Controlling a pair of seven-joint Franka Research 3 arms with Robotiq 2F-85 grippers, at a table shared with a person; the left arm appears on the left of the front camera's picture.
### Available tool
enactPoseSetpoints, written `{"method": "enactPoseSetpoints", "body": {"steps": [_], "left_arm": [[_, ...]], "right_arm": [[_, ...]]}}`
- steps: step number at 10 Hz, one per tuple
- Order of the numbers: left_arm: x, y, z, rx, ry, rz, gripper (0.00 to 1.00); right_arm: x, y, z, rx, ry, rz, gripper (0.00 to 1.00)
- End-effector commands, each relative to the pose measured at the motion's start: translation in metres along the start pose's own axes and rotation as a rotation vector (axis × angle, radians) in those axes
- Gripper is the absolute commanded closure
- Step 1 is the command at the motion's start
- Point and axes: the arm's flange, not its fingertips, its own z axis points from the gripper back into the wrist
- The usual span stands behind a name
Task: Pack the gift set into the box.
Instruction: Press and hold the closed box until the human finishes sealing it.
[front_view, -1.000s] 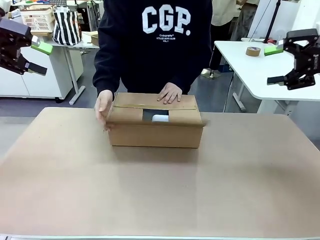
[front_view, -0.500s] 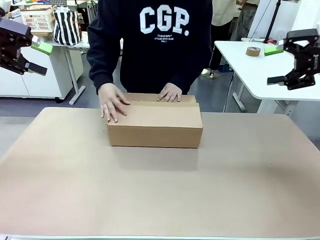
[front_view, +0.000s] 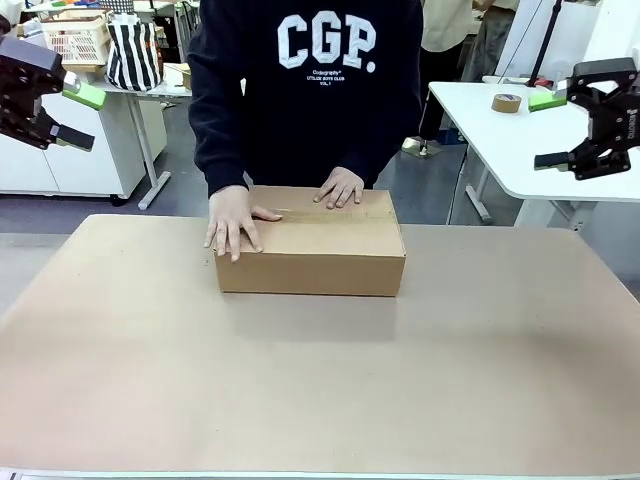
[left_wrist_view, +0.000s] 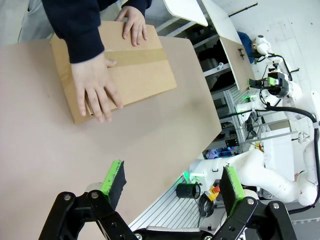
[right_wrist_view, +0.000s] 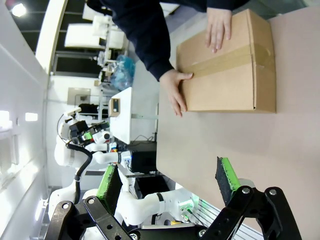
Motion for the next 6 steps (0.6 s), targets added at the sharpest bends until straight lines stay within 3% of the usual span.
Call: {"method": "enactPoseSetpoints", "body": {"steps": [1, 6], "left_arm": [[0.0001, -0.0014, -0.0005, -0.016, -0.012, 0.008, 0.0], [0.0001, -0.0014, -0.0005, -0.016, -0.012, 0.008, 0.0]], "right_arm": [[0.0025, -0.0001, 0.0003, 0.001, 0.003, 0.013, 0.0], [0.0025, -0.0001, 0.0003, 0.001, 0.003, 0.013, 0.0]]}}
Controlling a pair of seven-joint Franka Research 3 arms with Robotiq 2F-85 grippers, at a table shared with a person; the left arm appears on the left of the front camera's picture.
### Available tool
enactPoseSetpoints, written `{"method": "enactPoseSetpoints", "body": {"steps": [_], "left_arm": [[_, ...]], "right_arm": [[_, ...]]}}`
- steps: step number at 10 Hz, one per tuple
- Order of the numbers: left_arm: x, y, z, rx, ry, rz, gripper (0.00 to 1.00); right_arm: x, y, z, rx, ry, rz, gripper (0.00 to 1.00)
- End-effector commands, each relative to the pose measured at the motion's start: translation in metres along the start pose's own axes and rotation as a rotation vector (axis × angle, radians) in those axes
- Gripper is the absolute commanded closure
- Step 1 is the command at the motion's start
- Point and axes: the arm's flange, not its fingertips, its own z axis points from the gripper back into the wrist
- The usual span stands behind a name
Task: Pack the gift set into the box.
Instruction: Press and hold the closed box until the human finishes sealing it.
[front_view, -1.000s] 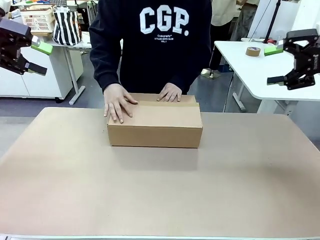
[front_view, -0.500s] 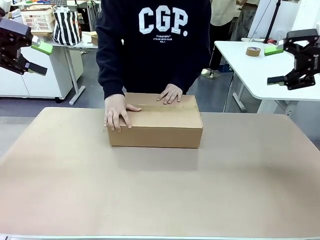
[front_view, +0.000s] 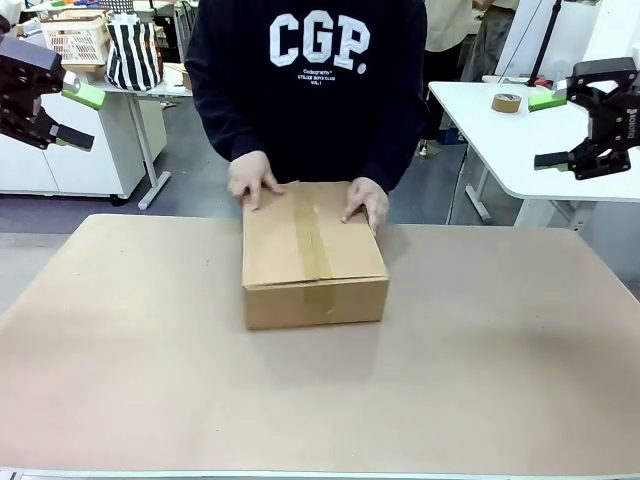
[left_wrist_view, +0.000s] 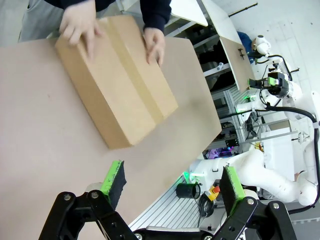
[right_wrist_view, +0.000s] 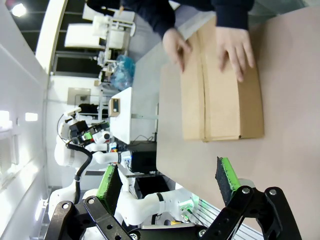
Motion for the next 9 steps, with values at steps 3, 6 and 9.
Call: {"method": "enactPoseSetpoints", "body": {"steps": [3, 6, 9], "left_arm": [[0.0001, -0.0014, -0.0005, -0.016, -0.012, 0.008, 0.0], [0.0001, -0.0014, -0.0005, -0.016, -0.012, 0.008, 0.0], [0.0001, -0.0014, -0.0005, -0.016, -0.012, 0.008, 0.0]], "right_arm": [[0.0025, -0.0001, 0.0003, 0.001, 0.003, 0.013, 0.0], [0.0025, -0.0001, 0.0003, 0.001, 0.003, 0.013, 0.0], [0.0025, -0.0001, 0.0003, 0.001, 0.003, 0.013, 0.0]]}}
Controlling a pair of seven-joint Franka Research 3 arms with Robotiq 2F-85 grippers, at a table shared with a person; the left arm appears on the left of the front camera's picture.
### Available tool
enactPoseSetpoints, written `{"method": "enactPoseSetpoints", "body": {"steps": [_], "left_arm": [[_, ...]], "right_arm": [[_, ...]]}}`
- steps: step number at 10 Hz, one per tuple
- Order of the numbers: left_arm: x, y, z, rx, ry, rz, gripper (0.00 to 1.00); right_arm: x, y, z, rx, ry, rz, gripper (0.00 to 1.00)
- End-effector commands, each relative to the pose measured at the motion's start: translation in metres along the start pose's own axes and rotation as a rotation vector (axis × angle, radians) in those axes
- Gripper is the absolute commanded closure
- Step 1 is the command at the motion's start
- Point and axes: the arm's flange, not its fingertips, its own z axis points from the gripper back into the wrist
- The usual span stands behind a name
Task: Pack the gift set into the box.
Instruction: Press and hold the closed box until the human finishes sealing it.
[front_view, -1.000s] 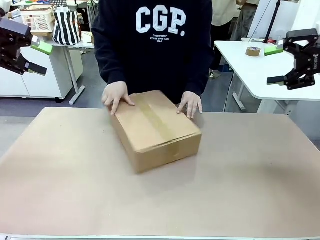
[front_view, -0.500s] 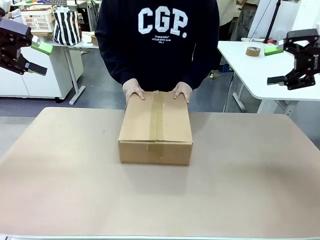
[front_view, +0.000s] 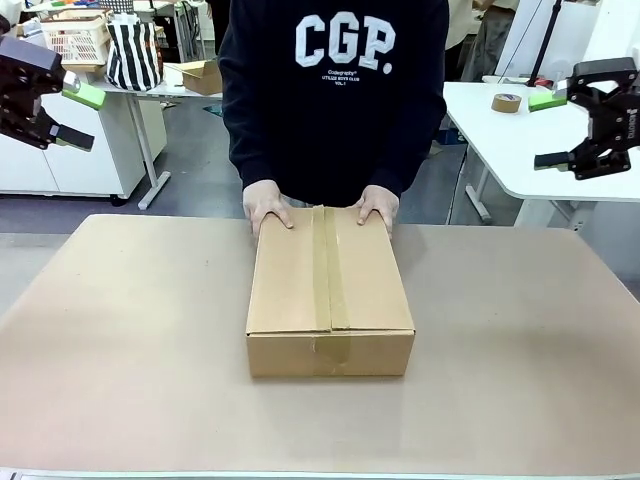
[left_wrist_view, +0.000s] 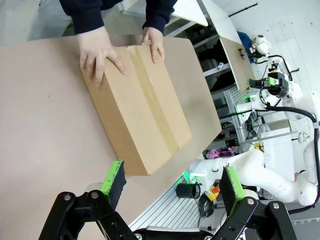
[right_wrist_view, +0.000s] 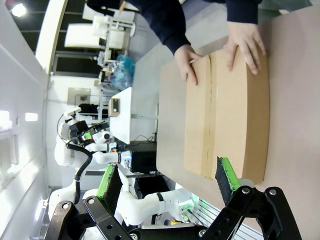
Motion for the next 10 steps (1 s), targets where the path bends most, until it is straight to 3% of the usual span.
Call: {"method": "enactPoseSetpoints", "body": {"steps": [1, 10], "left_arm": [[0.0001, -0.0014, -0.0005, -0.016, -0.012, 0.008, 0.0], [0.0001, -0.0014, -0.0005, -0.016, -0.012, 0.008, 0.0]], "right_arm": [[0.0024, -0.0001, 0.0002, 0.001, 0.003, 0.013, 0.0], [0.0024, -0.0001, 0.0002, 0.001, 0.003, 0.013, 0.0]]}}
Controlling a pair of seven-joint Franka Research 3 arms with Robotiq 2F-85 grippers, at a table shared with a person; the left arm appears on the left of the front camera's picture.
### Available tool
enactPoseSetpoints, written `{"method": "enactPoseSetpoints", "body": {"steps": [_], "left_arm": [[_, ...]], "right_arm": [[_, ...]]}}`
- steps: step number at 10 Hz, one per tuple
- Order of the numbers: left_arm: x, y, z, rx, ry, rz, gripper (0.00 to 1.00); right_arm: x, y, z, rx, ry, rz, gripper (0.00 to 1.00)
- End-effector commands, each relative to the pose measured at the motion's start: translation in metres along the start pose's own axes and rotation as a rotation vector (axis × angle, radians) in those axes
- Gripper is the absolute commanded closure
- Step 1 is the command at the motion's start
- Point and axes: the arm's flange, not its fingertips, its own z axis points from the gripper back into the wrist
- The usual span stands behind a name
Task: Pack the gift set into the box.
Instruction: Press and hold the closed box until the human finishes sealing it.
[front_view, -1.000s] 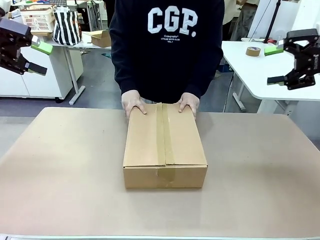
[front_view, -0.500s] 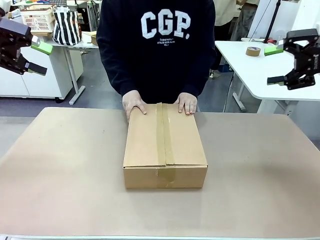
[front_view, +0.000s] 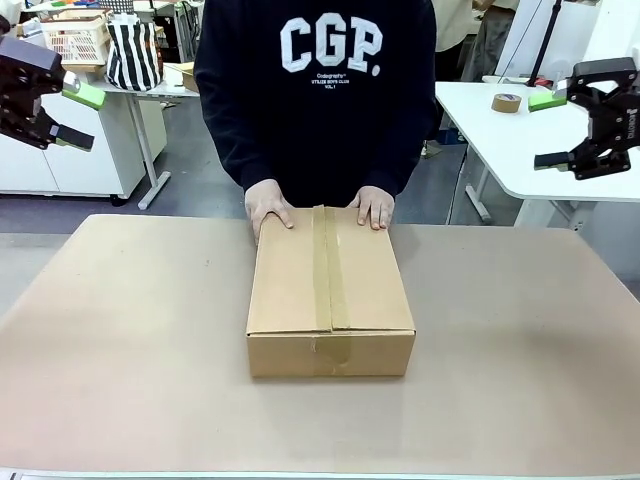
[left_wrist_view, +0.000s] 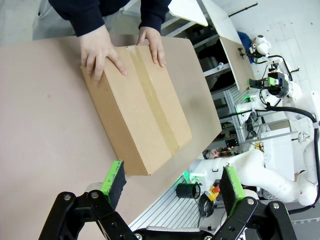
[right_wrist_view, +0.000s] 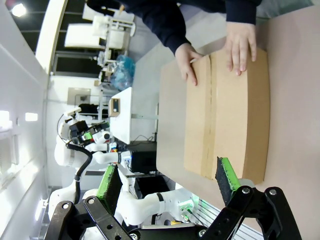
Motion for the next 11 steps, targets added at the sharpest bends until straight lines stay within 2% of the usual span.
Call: {"method": "enactPoseSetpoints", "body": {"steps": [1, 2, 3, 4, 5, 6, 7, 8, 9, 10, 11], "left_arm": [[0.0, 0.0, 0.0, 0.0, 0.0, 0.0, 0.0], [0.001, -0.008, -0.016, 0.064, -0.032, -0.212, 0.0], [-0.002, -0.018, -0.034, 0.003, -0.06, -0.424, 0.0], [-0.008, -0.026, -0.054, -0.054, -0.11, -0.613, 0.0], [-0.017, -0.032, -0.076, -0.133, -0.094, -0.766, 0.0], [-0.031, -0.036, -0.102, -0.237, -0.036, -0.887, 0.0], [-0.042, -0.04, -0.129, -0.321, 0.079, -0.924, 0.0], [-0.054, -0.037, -0.148, -0.398, 0.248, -0.905, 0.0], [-0.049, -0.034, -0.151, -0.183, 0.41, -0.766, 0.0], [-0.032, -0.025, -0.117, 0.186, 0.303, -0.28, 0.0], [-0.067, -0.045, -0.16, -0.306, 0.245, -0.861, 0.0]], "right_arm": [[0.0, 0.0, 0.0, 0.0, 0.0, 0.0, 0.0], [-0.005, 0.006, -0.012, 0.005, 0.042, 0.192, 0.0], [-0.015, 0.016, -0.028, 0.01, 0.078, 0.455, 0.0], [-0.031, 0.026, -0.046, 0.078, 0.207, 0.744, 0.0], [-0.047, 0.034, -0.065, 0.079, 0.209, 0.998, 0.0], [-0.065, 0.039, -0.087, 0.085, 0.258, 1.269, 0.0], [-0.076, 0.043, -0.106, 0.085, 0.282, 1.341, 0.0], [-0.083, 0.042, -0.122, -0.025, 0.293, 1.322, 0.0], [-0.075, 0.054, -0.093, -0.023, 0.347, 0.833, 0.0], [-0.075, 0.054, -0.093, -0.023, 0.347, 0.833, 0.0], [-0.075, 0.054, -0.093, -0.023, 0.347, 0.833, 0.0]]}}
